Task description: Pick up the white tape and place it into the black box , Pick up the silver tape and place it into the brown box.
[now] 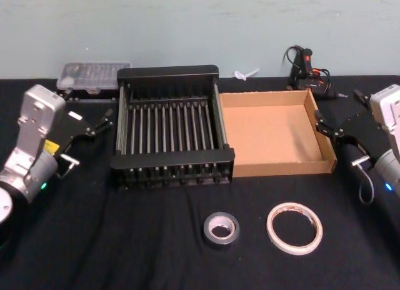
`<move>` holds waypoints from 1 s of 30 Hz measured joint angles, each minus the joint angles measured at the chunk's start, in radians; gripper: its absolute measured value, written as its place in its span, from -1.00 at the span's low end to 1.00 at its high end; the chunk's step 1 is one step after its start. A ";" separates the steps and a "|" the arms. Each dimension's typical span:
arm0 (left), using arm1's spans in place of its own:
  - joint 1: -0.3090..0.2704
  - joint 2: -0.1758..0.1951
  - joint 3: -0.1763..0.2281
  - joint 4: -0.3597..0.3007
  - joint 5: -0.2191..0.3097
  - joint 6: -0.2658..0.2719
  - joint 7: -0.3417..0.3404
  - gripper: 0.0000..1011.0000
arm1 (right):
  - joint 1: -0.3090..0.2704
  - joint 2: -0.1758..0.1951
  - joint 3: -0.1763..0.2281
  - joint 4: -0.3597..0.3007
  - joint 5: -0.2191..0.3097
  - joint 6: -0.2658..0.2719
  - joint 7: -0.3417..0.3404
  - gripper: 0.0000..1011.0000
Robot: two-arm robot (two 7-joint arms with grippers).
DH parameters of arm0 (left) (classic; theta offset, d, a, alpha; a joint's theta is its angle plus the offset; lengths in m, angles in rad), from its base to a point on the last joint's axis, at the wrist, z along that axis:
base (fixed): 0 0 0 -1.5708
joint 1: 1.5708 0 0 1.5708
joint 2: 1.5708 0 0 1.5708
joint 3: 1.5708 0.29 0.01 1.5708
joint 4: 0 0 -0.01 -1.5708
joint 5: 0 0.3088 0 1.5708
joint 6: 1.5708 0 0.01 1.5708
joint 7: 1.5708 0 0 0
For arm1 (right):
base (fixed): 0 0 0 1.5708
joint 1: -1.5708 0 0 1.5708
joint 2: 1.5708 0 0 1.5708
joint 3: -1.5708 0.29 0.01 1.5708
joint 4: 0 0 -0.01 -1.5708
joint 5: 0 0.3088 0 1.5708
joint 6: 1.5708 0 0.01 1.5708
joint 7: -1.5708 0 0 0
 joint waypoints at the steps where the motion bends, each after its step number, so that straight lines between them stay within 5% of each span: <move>1: 0.000 0.000 0.000 0.000 0.000 0.000 0.000 0.98 | 0.000 0.000 0.000 0.000 0.000 0.000 0.000 0.98; 21: 0.000 0.000 0.000 0.000 0.000 0.000 0.000 0.98 | 0.000 0.000 0.002 0.000 0.000 0.000 0.001 0.98; 30: 0.000 0.000 0.000 0.000 0.000 0.000 0.000 0.98 | -0.035 0.001 0.038 -0.045 0.022 0.007 0.048 0.98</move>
